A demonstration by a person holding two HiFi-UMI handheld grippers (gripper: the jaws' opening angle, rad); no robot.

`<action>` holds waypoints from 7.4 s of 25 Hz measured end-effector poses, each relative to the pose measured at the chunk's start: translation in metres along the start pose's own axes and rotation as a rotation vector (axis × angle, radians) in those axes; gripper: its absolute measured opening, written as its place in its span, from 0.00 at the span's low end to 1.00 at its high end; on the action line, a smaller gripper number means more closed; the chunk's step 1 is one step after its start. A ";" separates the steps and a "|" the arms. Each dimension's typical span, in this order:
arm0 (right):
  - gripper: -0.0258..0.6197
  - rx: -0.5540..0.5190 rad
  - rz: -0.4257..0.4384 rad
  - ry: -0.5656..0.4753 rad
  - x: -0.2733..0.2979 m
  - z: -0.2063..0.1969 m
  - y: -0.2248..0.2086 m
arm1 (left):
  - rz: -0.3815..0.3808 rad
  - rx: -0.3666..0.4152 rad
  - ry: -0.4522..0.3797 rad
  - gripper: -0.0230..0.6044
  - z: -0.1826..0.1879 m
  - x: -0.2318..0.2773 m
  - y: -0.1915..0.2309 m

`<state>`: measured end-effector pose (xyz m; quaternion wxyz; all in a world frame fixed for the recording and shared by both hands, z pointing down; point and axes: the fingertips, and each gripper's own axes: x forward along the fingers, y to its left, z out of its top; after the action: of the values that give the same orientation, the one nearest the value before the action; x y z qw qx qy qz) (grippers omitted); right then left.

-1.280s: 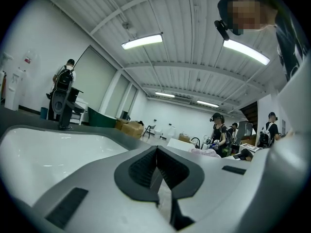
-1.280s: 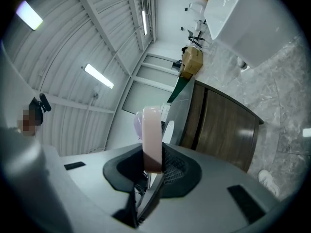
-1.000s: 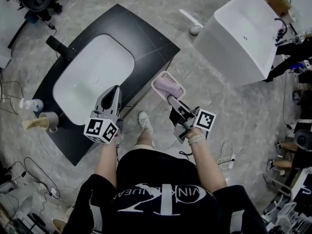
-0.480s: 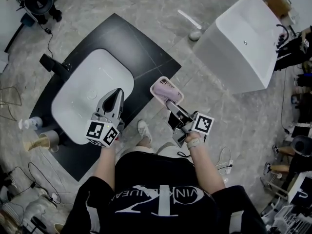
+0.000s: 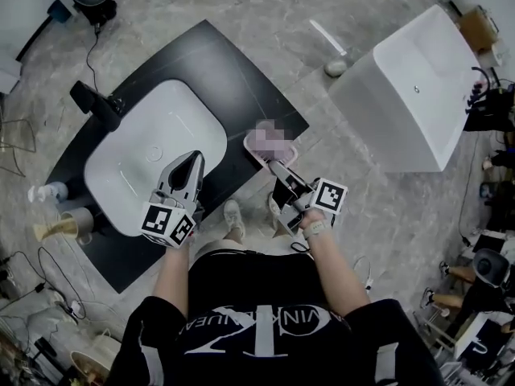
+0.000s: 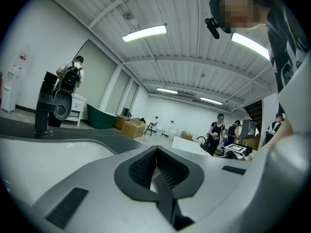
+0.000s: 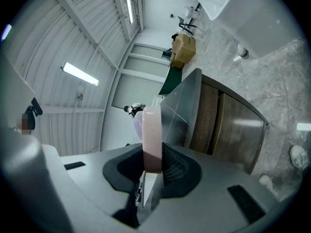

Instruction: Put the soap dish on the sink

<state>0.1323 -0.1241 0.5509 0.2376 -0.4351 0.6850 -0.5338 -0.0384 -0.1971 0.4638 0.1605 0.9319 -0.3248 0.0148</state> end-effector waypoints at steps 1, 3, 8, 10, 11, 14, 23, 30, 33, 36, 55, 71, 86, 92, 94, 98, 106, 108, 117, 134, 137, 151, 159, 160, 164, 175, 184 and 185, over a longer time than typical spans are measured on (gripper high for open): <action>0.16 0.002 -0.001 0.019 0.003 0.001 -0.001 | 0.020 -0.006 -0.007 0.06 0.001 0.000 0.002; 0.16 -0.002 0.007 0.057 0.009 0.002 -0.002 | 0.058 -0.018 -0.020 0.06 0.001 -0.001 0.005; 0.16 0.041 -0.066 0.115 0.015 0.008 -0.019 | 0.120 -0.025 -0.032 0.07 -0.001 0.003 0.005; 0.16 0.094 -0.123 0.131 0.014 0.009 -0.027 | 0.137 -0.030 -0.030 0.06 -0.003 0.004 0.002; 0.16 0.129 -0.167 0.141 0.012 0.008 -0.032 | 0.146 -0.034 -0.028 0.06 -0.005 0.005 0.001; 0.16 0.169 -0.188 0.171 0.019 0.009 -0.033 | 0.174 -0.046 -0.026 0.06 -0.010 0.007 0.000; 0.17 0.225 -0.150 0.217 0.047 0.014 -0.021 | 0.195 -0.064 0.035 0.06 -0.026 0.023 -0.014; 0.17 0.290 -0.147 0.233 0.062 0.014 -0.014 | 0.100 -0.080 0.180 0.06 -0.058 0.052 -0.047; 0.26 0.288 -0.127 0.253 0.069 0.013 -0.010 | 0.063 -0.066 0.219 0.06 -0.067 0.063 -0.060; 0.37 0.318 -0.127 0.252 0.073 0.014 -0.006 | 0.040 -0.074 0.250 0.06 -0.073 0.073 -0.067; 0.49 0.347 -0.105 0.277 0.080 0.009 0.003 | -0.066 0.023 0.495 0.06 -0.108 0.104 -0.104; 0.50 0.409 -0.167 0.260 0.052 0.007 -0.004 | -0.020 -0.068 0.516 0.06 -0.112 0.108 -0.100; 0.50 0.409 -0.191 0.278 0.029 0.001 -0.008 | 0.028 -0.147 0.471 0.06 -0.104 0.092 -0.084; 0.51 0.401 -0.247 0.307 0.026 -0.005 -0.009 | 0.020 -0.174 0.456 0.06 -0.100 0.086 -0.086; 0.52 0.426 -0.269 0.310 0.022 -0.009 -0.008 | 0.011 -0.172 0.460 0.06 -0.101 0.086 -0.090; 0.52 0.435 -0.271 0.313 0.020 -0.014 -0.016 | 0.005 -0.166 0.471 0.06 -0.106 0.084 -0.093; 0.52 0.431 -0.249 0.306 0.017 -0.015 -0.020 | 0.034 -0.179 0.459 0.06 -0.104 0.072 -0.082; 0.52 0.417 -0.235 0.311 0.014 -0.015 -0.019 | 0.047 -0.176 0.449 0.06 -0.100 0.069 -0.078; 0.52 0.272 -0.212 0.289 -0.003 -0.002 -0.012 | 0.123 -0.166 0.400 0.06 -0.080 0.053 -0.050; 0.09 -0.410 -0.099 0.271 0.014 0.045 0.014 | 0.266 -0.096 0.246 0.06 -0.035 0.014 0.001; 0.09 -0.532 -0.061 0.274 0.022 0.051 0.029 | 0.295 -0.076 0.212 0.06 -0.025 0.004 0.010; 0.09 -0.896 0.049 0.223 0.043 0.068 0.089 | 0.408 0.040 0.004 0.06 0.033 -0.036 0.027; 0.09 -0.962 0.091 0.179 0.048 0.074 0.115 | 0.452 0.085 -0.097 0.06 0.063 -0.059 0.031; 0.09 -0.968 0.094 0.175 0.048 0.075 0.117 | 0.459 0.084 -0.110 0.06 0.066 -0.061 0.032; 0.09 -0.989 0.105 0.153 0.049 0.080 0.127 | 0.473 0.105 -0.142 0.06 0.078 -0.068 0.030; 0.09 -1.014 0.125 0.115 0.054 0.087 0.140 | 0.491 0.143 -0.192 0.06 0.096 -0.081 0.031; 0.09 -1.022 0.122 0.106 0.058 0.086 0.143 | 0.502 0.146 -0.207 0.06 0.100 -0.087 0.035; 0.09 -1.022 0.122 0.105 0.058 0.087 0.143 | 0.503 0.147 -0.207 0.06 0.101 -0.086 0.035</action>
<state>0.1225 -0.2112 0.3972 -0.0093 -0.4274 0.8935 -0.1374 -0.1355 -0.2019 0.3670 0.0498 0.8278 -0.5586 -0.0175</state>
